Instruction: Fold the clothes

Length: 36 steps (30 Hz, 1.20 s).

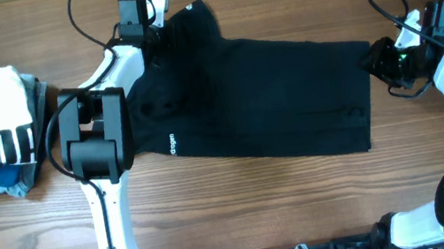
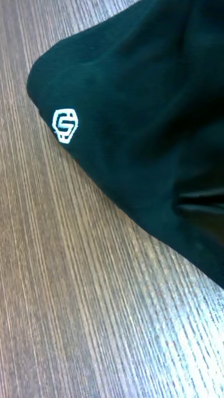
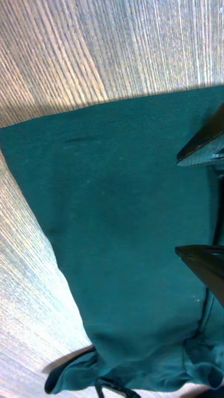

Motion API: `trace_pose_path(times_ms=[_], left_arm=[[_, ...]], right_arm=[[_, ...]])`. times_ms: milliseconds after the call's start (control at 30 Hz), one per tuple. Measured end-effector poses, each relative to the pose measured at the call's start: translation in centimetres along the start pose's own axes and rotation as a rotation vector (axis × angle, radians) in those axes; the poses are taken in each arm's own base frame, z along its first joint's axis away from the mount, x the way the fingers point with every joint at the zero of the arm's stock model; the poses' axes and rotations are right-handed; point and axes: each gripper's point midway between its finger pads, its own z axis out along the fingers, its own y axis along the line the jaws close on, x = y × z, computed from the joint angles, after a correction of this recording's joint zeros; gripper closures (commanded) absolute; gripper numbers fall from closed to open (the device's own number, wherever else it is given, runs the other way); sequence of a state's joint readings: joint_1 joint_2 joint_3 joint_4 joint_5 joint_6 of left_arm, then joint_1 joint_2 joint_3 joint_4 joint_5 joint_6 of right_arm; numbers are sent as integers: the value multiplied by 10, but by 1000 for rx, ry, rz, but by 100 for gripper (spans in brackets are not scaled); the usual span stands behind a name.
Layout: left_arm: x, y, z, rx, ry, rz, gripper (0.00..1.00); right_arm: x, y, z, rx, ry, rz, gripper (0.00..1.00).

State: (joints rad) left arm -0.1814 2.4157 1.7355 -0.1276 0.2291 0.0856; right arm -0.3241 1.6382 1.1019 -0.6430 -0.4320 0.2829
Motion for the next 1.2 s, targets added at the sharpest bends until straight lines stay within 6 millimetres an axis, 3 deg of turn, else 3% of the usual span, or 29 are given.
trace_pose_path(times_ms=[133,167,233,300,433,533,633,767,800,867,900,1000,1200], left_arm=[[2,-1,-2,1,13,-3,96],[2,-1,-4,0,19,-4,91],[-4,-3,-12,1,16,-1,62],[-28,-6,-26,0,-43,16,50],[-45,-7,-33,-1,-102,31,46],[-34,-3,-16,-1,-97,30,46],[-11,1,5,-1,-63,24,34],[-13,1,7,0,-77,29,28],[-13,1,7,0,-77,29,31],[-13,0,8,4,-75,30,46],[-12,-1,8,5,-72,35,69],[-10,-1,9,5,-66,32,96],[-5,-3,9,12,-35,27,96]], right_arm=[[0,0,0,0,0,0,59],[0,0,0,0,0,1,59],[0,0,0,0,0,3,60],[0,0,0,0,0,3,60],[0,0,0,1,0,4,60],[1,-1,0,6,4,6,60],[3,-2,0,10,10,9,60],[3,-2,0,11,11,10,63],[3,-2,0,11,11,13,64],[3,-2,0,11,11,14,64],[3,-2,0,11,11,14,64],[3,-2,0,11,11,14,64],[3,-2,0,11,11,14,65]])
